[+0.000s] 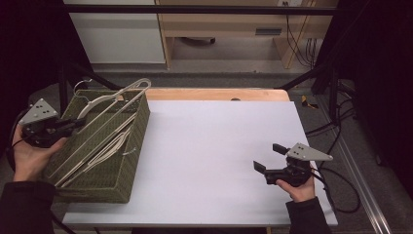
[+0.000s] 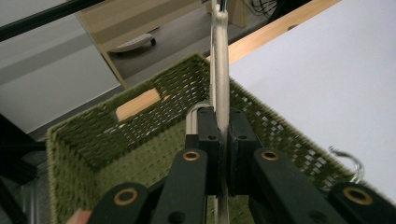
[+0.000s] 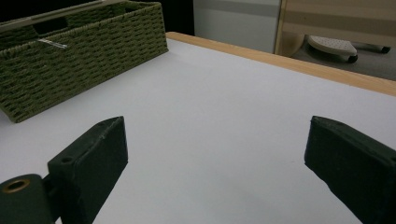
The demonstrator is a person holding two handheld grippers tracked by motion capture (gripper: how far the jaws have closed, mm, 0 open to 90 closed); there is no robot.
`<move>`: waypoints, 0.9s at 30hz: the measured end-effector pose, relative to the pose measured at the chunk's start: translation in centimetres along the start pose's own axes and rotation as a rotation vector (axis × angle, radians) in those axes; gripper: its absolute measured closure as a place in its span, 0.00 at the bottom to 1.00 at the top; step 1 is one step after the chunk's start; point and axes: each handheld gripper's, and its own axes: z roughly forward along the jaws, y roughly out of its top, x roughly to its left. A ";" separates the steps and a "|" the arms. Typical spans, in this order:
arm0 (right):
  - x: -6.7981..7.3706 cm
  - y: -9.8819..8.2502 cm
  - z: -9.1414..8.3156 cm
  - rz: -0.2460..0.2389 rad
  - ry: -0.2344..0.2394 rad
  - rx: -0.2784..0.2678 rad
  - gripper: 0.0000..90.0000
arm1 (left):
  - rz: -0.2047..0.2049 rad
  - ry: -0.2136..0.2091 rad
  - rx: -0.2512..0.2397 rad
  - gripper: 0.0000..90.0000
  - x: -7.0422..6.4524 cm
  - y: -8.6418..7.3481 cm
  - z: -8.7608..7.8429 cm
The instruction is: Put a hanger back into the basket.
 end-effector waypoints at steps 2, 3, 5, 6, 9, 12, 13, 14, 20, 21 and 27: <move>0.0 0.0 0.0 -0.001 0.000 -0.001 0.07 | 0.004 0.012 0.014 0.96 0.3 -0.5 0.1; 0.0 0.0 0.0 0.000 0.001 -0.001 0.07 | 0.009 0.015 0.025 0.96 0.5 -0.7 0.1; 0.0 0.0 0.0 0.000 0.000 -0.001 0.07 | 0.007 0.023 0.042 0.96 0.8 -1.2 0.2; 0.0 0.0 -0.1 0.002 0.003 -0.002 0.07 | 0.005 0.028 0.048 0.96 0.9 -1.5 0.3; 0.0 0.0 0.0 0.000 0.001 0.000 0.07 | 0.033 0.047 0.091 0.96 0.9 -2.4 0.6; 0.0 0.0 0.0 0.000 0.005 0.004 0.07 | 0.067 0.068 0.135 0.96 0.7 -3.5 1.3; 0.1 0.0 0.1 0.001 0.006 0.004 0.07 | 0.067 0.069 0.139 0.96 0.6 -3.8 1.4; 0.1 0.0 0.1 0.000 0.005 0.006 0.07 | 0.071 0.070 0.148 0.96 0.5 -4.1 1.7; 0.1 -0.1 0.1 0.000 0.006 0.007 0.07 | 0.097 0.070 0.195 0.96 0.0 -6.5 3.2; 0.1 -0.1 0.1 -0.002 0.005 0.008 0.07 | 0.097 0.068 0.194 0.96 0.0 -6.7 3.3; 0.1 -0.1 0.2 -0.003 0.007 0.007 0.07 | 0.056 0.030 0.206 0.95 -0.4 -8.2 3.8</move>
